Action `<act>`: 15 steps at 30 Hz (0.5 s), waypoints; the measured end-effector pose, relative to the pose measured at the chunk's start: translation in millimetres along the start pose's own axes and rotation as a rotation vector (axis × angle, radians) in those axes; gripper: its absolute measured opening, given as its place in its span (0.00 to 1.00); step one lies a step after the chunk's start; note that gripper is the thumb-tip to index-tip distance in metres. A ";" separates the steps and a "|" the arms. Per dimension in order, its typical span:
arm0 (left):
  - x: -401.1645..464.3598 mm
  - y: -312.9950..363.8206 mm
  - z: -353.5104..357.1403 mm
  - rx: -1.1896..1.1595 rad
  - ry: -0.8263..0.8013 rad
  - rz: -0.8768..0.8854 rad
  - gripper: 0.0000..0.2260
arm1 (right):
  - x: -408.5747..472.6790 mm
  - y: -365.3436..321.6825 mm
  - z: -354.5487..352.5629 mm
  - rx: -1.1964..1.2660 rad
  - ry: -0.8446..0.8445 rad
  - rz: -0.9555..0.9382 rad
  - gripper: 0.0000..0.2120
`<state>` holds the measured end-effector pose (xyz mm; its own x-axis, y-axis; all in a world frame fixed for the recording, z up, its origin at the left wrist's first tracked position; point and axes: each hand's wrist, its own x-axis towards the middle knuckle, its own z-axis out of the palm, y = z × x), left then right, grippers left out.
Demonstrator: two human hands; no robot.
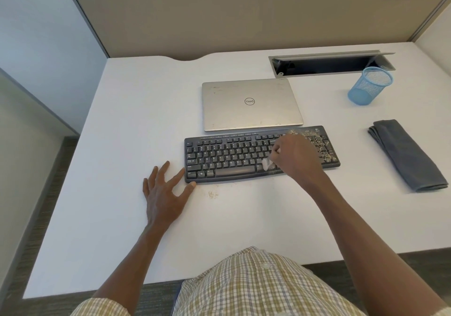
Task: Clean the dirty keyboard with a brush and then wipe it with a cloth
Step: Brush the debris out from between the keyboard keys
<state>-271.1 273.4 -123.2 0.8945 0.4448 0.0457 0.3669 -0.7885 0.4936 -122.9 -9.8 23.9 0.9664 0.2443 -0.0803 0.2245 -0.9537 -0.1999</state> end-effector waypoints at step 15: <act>0.3 0.2 0.5 0.002 -0.002 -0.004 0.23 | -9.6 2.1 2.7 0.003 -0.065 -0.063 0.07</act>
<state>-270.6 273.1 -123.6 0.8934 0.4472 0.0420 0.3711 -0.7876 0.4918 -132.1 -13.7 21.5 0.9401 0.3150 -0.1304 0.2844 -0.9355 -0.2094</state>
